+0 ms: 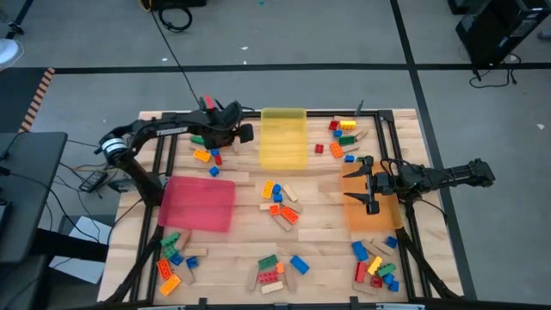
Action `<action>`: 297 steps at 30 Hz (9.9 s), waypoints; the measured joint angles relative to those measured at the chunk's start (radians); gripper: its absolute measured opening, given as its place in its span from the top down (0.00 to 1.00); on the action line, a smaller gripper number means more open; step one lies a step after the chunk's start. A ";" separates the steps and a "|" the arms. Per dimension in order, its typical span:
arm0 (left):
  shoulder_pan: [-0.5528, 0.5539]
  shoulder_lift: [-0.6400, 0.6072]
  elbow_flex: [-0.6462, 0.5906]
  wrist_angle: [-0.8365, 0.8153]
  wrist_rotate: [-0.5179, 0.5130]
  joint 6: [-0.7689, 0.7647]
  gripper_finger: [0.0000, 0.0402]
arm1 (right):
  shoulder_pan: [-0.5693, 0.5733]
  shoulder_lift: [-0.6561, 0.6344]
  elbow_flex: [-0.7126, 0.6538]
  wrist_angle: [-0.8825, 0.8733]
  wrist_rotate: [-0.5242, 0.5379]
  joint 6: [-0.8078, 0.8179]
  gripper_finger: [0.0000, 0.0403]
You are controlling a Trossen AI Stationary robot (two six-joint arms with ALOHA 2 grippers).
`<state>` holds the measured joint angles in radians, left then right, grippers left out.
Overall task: Sort blocks by size
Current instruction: Put the wooden block into the yellow bin, then put the 3 stud yellow game piece into the pink bin
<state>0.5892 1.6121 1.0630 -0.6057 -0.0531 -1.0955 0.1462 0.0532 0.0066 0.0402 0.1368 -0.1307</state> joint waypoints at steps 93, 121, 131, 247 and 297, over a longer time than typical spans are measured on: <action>-0.087 0.773 1.134 -0.442 0.141 0.338 0.75 | 0.000 0.000 0.000 0.001 0.000 0.000 0.32; -0.281 0.532 1.249 -0.487 -0.240 0.668 0.79 | 0.000 0.000 0.000 0.003 0.000 0.000 0.32; -0.442 0.532 1.248 -0.582 -0.354 0.638 0.80 | 0.000 0.000 0.000 0.004 0.000 0.000 0.33; -0.563 0.366 0.264 -0.019 -0.151 0.544 0.43 | 0.000 0.000 0.000 0.041 0.000 0.102 0.34; -0.660 -0.312 -0.006 -0.284 -0.158 0.514 0.77 | 0.000 0.001 0.000 0.040 0.000 0.102 0.33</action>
<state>-0.0707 1.2997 1.0569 -0.8898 -0.2110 -0.5812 0.1459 0.0544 0.0063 0.0803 0.1371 -0.0288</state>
